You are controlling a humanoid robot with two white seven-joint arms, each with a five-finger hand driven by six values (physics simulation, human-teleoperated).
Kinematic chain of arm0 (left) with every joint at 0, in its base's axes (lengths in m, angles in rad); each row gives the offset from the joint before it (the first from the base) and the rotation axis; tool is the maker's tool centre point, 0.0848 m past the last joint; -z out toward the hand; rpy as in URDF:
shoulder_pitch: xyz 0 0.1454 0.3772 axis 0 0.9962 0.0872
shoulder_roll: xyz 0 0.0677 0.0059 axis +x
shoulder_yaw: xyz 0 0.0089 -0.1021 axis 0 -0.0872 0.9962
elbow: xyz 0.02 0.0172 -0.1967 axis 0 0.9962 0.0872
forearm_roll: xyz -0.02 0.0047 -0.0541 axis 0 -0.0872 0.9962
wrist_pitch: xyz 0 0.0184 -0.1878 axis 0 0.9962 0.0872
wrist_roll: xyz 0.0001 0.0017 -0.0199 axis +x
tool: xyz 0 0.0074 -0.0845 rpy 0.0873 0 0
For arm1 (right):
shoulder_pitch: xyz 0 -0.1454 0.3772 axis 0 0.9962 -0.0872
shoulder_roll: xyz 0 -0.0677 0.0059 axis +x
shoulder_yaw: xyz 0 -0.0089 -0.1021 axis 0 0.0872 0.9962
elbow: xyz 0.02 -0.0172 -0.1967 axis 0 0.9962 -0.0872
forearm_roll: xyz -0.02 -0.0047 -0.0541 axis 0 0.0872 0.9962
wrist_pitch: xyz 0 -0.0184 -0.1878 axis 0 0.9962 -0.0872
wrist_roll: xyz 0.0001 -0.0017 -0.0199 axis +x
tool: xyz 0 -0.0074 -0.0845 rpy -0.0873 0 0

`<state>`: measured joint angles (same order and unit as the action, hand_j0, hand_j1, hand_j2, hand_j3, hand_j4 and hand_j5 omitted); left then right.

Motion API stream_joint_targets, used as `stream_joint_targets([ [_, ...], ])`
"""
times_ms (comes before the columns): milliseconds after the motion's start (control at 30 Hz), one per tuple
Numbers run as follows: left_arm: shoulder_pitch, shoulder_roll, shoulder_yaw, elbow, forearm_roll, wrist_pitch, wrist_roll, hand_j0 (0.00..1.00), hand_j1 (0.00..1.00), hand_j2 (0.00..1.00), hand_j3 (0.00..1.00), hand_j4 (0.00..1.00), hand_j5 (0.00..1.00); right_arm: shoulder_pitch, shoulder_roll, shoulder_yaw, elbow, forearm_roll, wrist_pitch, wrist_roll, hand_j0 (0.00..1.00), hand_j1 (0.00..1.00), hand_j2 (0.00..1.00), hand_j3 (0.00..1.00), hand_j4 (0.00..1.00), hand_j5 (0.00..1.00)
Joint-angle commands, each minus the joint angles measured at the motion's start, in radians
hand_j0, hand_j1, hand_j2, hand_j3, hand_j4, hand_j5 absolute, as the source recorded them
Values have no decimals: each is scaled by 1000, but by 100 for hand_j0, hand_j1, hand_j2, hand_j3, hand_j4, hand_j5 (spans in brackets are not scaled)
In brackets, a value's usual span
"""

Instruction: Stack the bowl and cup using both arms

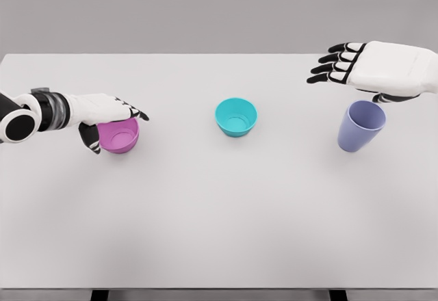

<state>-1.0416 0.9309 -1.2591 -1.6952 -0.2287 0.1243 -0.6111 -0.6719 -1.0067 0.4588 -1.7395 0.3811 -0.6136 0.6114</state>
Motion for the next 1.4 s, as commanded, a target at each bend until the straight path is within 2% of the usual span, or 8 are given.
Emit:
stream_joint_targets([
  [0,0,-9,1,9,-4,-2,0,100,100,100,100,100,100,0,0,-2,0,-4,3,-1,100,100,100,100,100,100],
  [300,20,-27,6,51,-17,-2,0,100,100,100,100,100,100,-2,-4,-5,0,-4,3,-1,100,100,100,100,100,100],
  [1100,23,-44,6,83,-24,-6,0,100,100,100,100,100,100,-2,-16,-8,2,-4,3,-1,100,100,100,100,100,100],
  [1267,44,-47,9,89,-41,-5,0,100,100,100,100,100,100,-2,-23,-8,2,-2,3,-1,100,100,100,100,100,100],
  [1367,43,-47,10,89,-41,-6,0,95,95,95,95,95,95,-2,-24,-8,2,-2,3,-1,100,100,100,100,100,100],
])
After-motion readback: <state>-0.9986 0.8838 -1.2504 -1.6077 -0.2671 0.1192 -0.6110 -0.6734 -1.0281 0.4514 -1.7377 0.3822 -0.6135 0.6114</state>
